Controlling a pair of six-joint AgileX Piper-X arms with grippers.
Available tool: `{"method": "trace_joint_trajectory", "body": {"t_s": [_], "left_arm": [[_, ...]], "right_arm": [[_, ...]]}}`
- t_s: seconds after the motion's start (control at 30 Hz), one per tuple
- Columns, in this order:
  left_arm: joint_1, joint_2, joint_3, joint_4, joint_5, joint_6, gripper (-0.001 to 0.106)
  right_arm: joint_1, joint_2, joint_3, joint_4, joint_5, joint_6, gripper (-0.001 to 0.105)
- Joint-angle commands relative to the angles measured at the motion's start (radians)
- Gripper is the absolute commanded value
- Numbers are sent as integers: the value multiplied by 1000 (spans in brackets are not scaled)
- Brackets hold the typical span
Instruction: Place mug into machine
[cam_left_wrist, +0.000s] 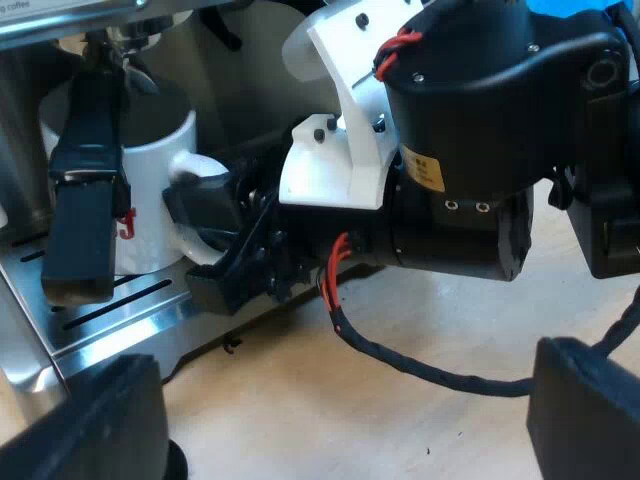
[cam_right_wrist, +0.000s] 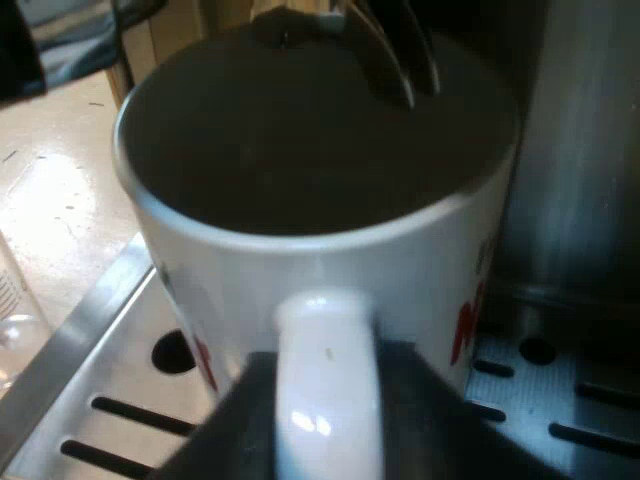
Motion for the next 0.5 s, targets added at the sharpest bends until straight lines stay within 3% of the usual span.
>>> {"method": "trace_joint_trajectory", "body": {"t_s": [0.03, 0.23, 0.5], "left_arm": [[-5, -2, -9, -6, 4, -7, 81], [-5, -2, -9, -6, 4, -4, 81], [-5, -2, -9, -10, 2, 40, 81]], "right_arm": [[2, -11, -14, -23, 9, -10, 54], [3, -21, -14, -8, 9, -11, 57], [41, -107, -14, 179, 11, -2, 56]]}}
